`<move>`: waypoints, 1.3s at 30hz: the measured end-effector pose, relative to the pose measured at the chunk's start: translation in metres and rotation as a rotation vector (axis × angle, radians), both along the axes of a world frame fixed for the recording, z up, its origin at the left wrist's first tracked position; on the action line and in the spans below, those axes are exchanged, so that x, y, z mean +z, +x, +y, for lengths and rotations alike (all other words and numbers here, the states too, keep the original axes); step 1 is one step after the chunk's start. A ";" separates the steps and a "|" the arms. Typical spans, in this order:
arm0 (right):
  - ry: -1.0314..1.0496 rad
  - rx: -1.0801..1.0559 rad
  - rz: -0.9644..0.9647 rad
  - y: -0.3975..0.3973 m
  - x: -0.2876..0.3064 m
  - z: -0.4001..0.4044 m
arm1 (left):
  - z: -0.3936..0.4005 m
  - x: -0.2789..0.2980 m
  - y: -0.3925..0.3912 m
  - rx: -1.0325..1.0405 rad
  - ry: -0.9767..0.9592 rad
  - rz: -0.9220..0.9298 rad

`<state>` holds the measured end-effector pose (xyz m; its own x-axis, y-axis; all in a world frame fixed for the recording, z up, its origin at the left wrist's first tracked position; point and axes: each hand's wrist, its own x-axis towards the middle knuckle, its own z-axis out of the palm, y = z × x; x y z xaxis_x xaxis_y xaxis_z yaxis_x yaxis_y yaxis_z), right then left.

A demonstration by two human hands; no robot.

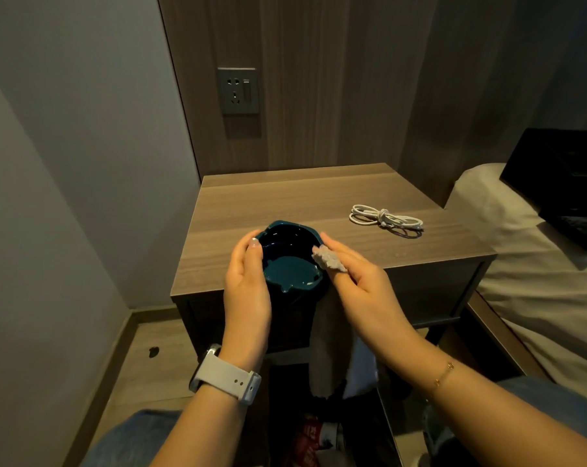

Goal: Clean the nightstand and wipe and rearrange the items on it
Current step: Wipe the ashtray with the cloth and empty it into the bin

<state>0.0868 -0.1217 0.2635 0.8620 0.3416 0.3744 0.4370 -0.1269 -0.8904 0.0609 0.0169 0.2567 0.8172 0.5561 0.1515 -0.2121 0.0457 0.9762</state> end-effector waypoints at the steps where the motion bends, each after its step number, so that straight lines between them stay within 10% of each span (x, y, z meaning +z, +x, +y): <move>1: 0.037 -0.002 0.026 0.000 0.002 -0.003 | 0.000 -0.001 0.000 -0.014 0.004 -0.005; 8: 0.362 -0.051 0.418 0.013 0.016 -0.008 | -0.015 -0.005 0.002 -0.245 -0.177 -0.030; 26: 0.291 -0.116 0.356 0.016 0.011 0.003 | -0.004 0.000 0.000 -0.310 -0.179 0.135; 39: -0.120 -0.136 -0.497 -0.013 -0.023 -0.005 | 0.002 -0.011 0.007 0.053 -0.043 0.060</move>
